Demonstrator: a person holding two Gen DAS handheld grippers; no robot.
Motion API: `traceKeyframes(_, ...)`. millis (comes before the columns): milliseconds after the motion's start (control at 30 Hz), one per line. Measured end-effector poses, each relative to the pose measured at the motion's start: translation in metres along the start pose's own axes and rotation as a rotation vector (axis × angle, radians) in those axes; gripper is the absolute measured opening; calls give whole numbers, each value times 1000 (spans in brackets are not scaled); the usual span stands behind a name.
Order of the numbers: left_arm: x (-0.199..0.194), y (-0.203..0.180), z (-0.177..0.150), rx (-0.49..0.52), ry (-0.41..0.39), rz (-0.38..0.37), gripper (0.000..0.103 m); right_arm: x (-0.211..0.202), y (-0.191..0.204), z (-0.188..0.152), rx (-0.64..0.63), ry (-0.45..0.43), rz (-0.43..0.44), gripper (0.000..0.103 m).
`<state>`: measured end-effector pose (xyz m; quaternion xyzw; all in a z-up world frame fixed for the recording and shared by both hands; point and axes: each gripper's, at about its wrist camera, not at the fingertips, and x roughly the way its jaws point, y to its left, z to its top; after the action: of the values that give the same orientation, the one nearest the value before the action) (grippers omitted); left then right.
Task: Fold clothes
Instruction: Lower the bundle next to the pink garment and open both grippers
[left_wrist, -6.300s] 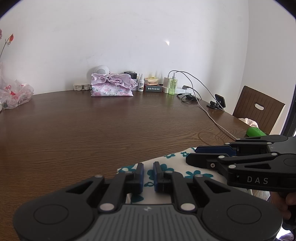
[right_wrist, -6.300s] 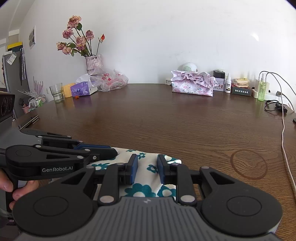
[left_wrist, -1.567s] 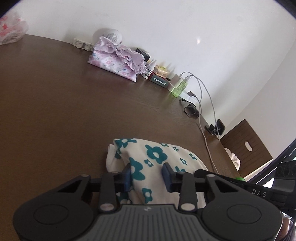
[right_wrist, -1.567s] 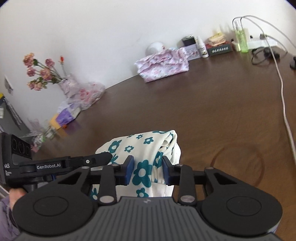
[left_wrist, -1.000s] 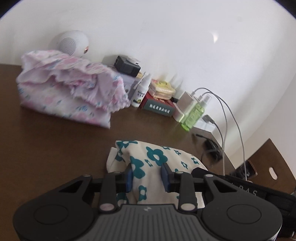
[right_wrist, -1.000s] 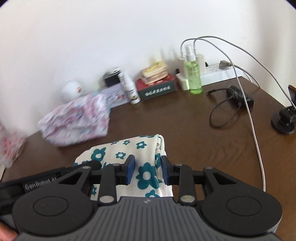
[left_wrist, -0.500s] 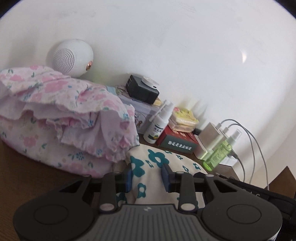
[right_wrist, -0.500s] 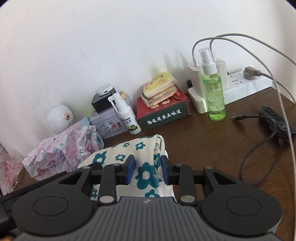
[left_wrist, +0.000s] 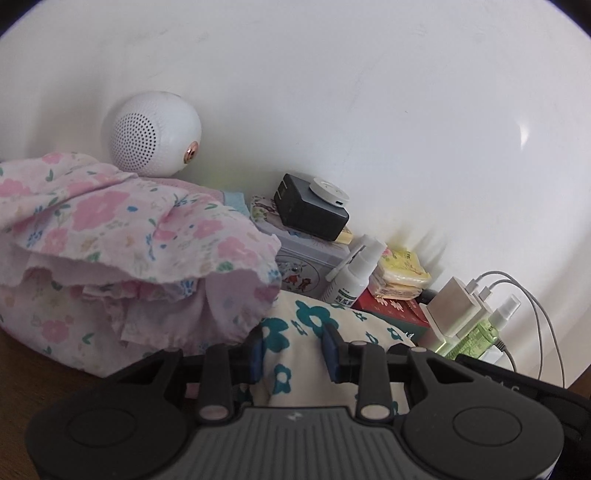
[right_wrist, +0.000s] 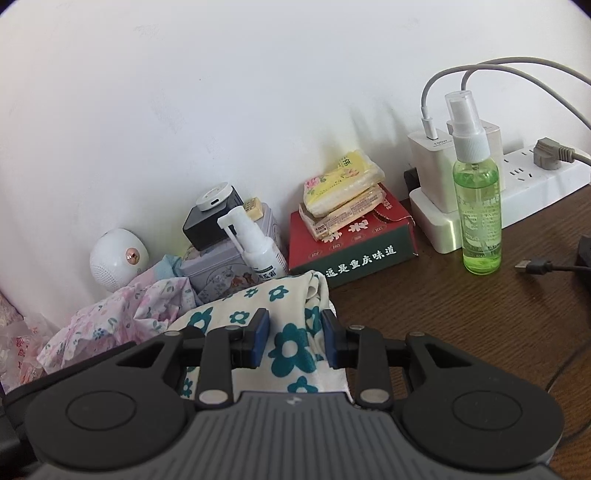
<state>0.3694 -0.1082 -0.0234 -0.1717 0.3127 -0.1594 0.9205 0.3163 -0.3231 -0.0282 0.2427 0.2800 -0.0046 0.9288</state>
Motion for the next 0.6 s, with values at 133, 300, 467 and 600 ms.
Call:
traceKeyframes(133,-15,0,-1,37,-5,23,38,-15,-4,1,33,-41,-16,32)
traceKeyframes(300,-79,3,-10,77,-60,-6,51,-44,-4,2,73,-106,-20,49)
traceKeyframes(467,-158,-2,-39,130,-17,-7,53,-126,36,-18,30,-152,-20,56)
traceKeyframes(600,-227,0,-75,168,-10,77,69,-187,64,-56,-17,-131,-32,70)
